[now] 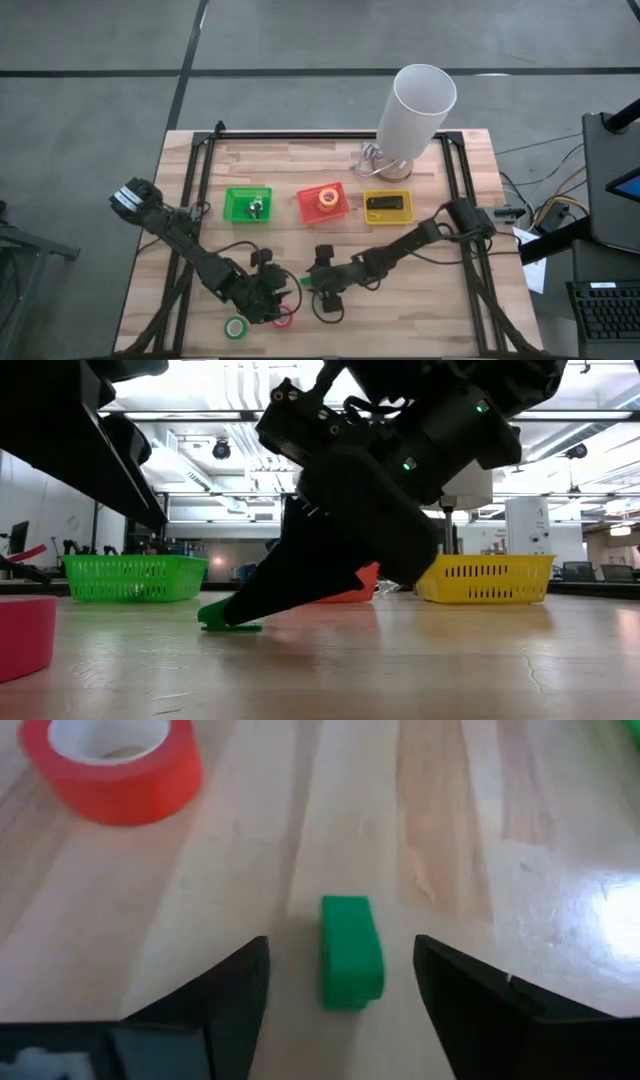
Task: Pick and place Stapler, Stapler remover, tape
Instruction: Put the green stapler into the yellow basket
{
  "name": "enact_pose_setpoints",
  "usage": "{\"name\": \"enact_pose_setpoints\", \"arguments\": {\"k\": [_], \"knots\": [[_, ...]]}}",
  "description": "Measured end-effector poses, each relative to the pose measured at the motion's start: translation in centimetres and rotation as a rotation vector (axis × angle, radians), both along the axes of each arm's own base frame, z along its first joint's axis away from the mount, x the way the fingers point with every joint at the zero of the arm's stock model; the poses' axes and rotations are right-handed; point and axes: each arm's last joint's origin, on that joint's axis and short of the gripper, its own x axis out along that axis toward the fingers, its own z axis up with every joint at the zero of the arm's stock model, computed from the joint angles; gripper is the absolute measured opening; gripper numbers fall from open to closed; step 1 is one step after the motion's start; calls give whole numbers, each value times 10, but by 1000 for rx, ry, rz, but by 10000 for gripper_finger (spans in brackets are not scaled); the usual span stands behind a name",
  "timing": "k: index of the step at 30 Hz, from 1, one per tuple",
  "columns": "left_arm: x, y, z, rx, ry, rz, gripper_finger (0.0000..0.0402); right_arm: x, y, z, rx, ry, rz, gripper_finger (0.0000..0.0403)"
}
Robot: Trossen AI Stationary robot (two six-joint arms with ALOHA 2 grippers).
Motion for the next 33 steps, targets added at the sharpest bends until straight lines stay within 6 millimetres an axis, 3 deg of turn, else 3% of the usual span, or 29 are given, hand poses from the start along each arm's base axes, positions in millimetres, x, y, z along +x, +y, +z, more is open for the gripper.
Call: {"name": "enact_pose_setpoints", "arguments": {"k": [17,23,30,33], "knots": [[1,2,1,61,-38,36,202,1,-3,-1,21,12,24,69],[1,2,1,67,-42,40,202,-1,-3,2,18,31,21,64],[0,3,0,70,-36,41,202,-16,-9,39,27,94,-26,70],[-1,2,0,51,-18,34,202,-32,-16,48,-44,166,-110,67]]}}
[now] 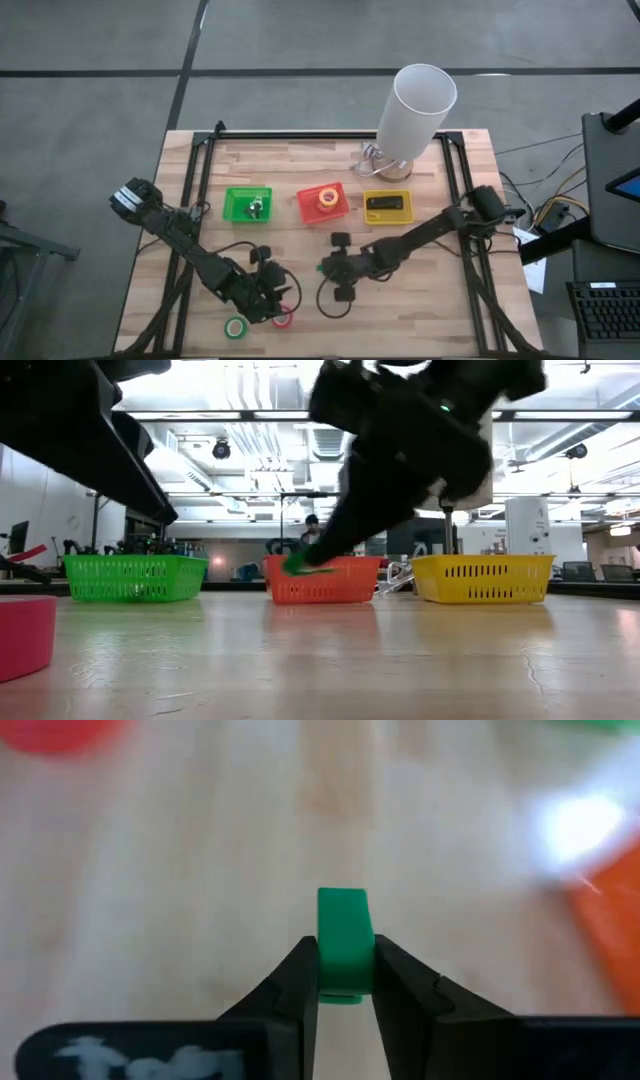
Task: Pick and place Stapler, Stapler remover, tape
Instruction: Put the green stapler into the yellow basket, then put the light blue staple remover into the green basket
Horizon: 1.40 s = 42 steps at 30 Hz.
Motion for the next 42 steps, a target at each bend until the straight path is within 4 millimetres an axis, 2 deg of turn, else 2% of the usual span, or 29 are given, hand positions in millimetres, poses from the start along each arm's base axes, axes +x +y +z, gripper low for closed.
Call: {"name": "enact_pose_setpoints", "arguments": {"k": [3,7,13,19,22,28,33,42], "knots": [[-1,0,-1,-17,28,-4,202,-21,-9,10,-79,47,-109,68],[-1,0,-1,-21,28,0,202,-55,-25,24,-100,47,-233,69],[-1,1,-1,-17,20,5,202,-109,-52,40,-44,-65,-408,70],[0,2,-1,-7,10,17,202,-150,-82,41,28,-150,-591,71],[0,2,-1,-6,9,19,202,-165,-96,34,57,-161,-669,71],[0,2,-1,-6,11,18,202,-184,-112,14,81,-133,-766,72],[-2,0,-3,-62,75,-36,202,-187,-115,8,75,-116,-786,79],[-6,0,-6,-154,155,-19,202,-182,-114,14,85,-146,-765,162]]}}
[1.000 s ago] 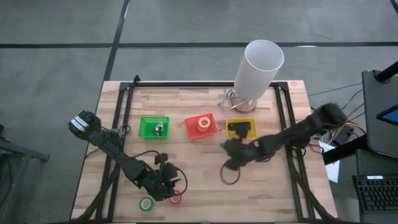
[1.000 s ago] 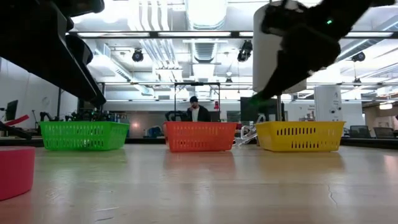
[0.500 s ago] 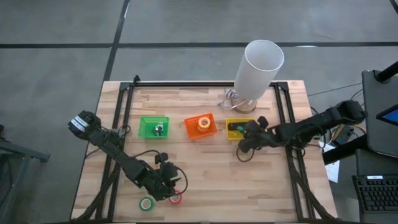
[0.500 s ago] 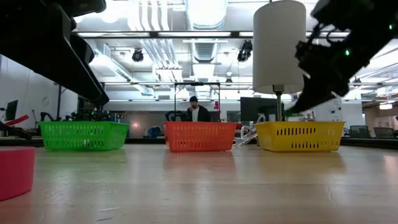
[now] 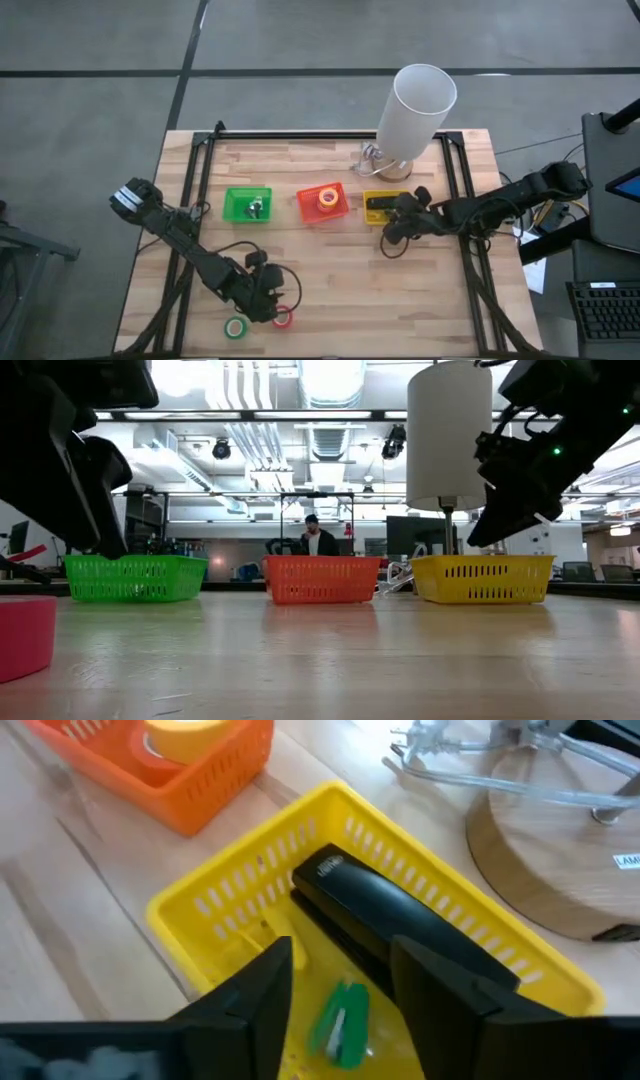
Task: Pick and place Stapler, Stapler remover, tape
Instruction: Put the light blue staple remover into the green basket
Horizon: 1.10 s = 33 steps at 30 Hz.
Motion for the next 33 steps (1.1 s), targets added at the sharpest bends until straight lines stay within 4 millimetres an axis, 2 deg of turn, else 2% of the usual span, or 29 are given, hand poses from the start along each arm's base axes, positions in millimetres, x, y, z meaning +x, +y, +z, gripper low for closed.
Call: {"name": "enact_pose_setpoints", "arguments": {"k": [5,10,17,22,25,27,29,33], "knots": [[-2,-1,-1,-98,65,15,202,6,8,10,-15,-13,68,206],[-8,-4,-3,-230,176,72,202,9,23,19,-7,-58,143,227],[-21,-4,6,-184,313,196,202,7,45,22,31,-110,236,238],[-32,-6,13,-142,390,294,202,1,60,22,63,-120,299,229],[-34,-8,13,-148,389,301,202,-3,68,22,57,-111,348,211],[-35,-9,13,-154,386,313,202,-5,70,24,44,-110,382,185],[-36,-10,12,-160,386,326,202,-8,72,28,36,-122,410,144],[-38,-12,12,-179,385,360,202,-17,74,39,14,-155,479,34]]}}
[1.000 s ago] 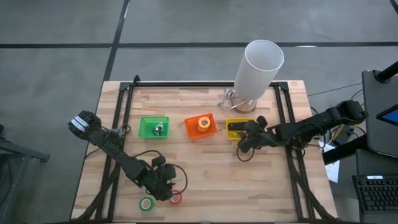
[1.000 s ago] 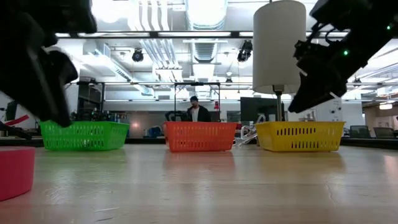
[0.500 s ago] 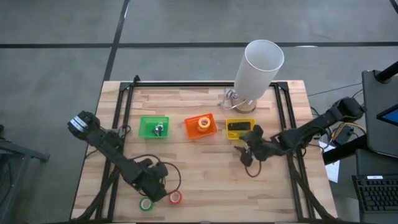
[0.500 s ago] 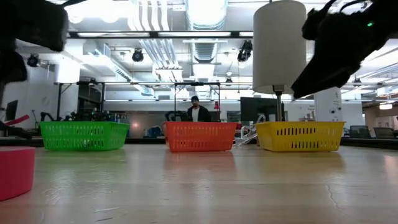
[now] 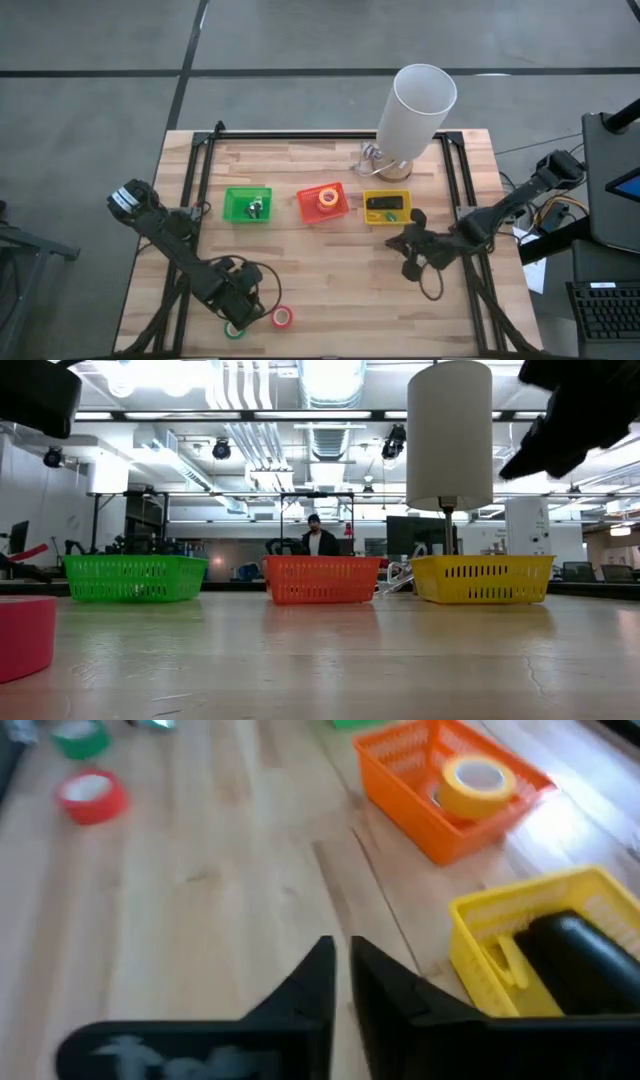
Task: Pick and place Stapler, Stapler remover, tape
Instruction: Put the light blue staple remover into the green basket
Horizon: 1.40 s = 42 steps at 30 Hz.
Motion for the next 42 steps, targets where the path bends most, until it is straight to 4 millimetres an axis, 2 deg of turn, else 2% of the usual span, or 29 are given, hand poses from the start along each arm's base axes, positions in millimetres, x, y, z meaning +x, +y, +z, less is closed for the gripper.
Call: {"name": "enact_pose_setpoints", "arguments": {"k": [5,8,15,24,31,36,42], "knots": [[-6,-6,0,1,-7,-2,202,-16,1,18,0,-97,87,12],[-9,-8,0,7,-23,16,202,-28,-2,20,-19,-136,122,8],[-9,-8,0,14,-36,39,202,-55,-19,7,-7,-241,228,8],[-8,-7,0,53,-85,70,202,-82,-37,-13,43,-489,452,8],[-7,-6,0,80,-110,57,202,-92,-43,-23,28,-584,505,8],[-8,-7,-1,28,-52,51,202,-96,-45,-20,-29,-646,531,8],[-9,-8,-1,6,-36,74,202,-97,-50,-15,-139,-661,442,8]]}}
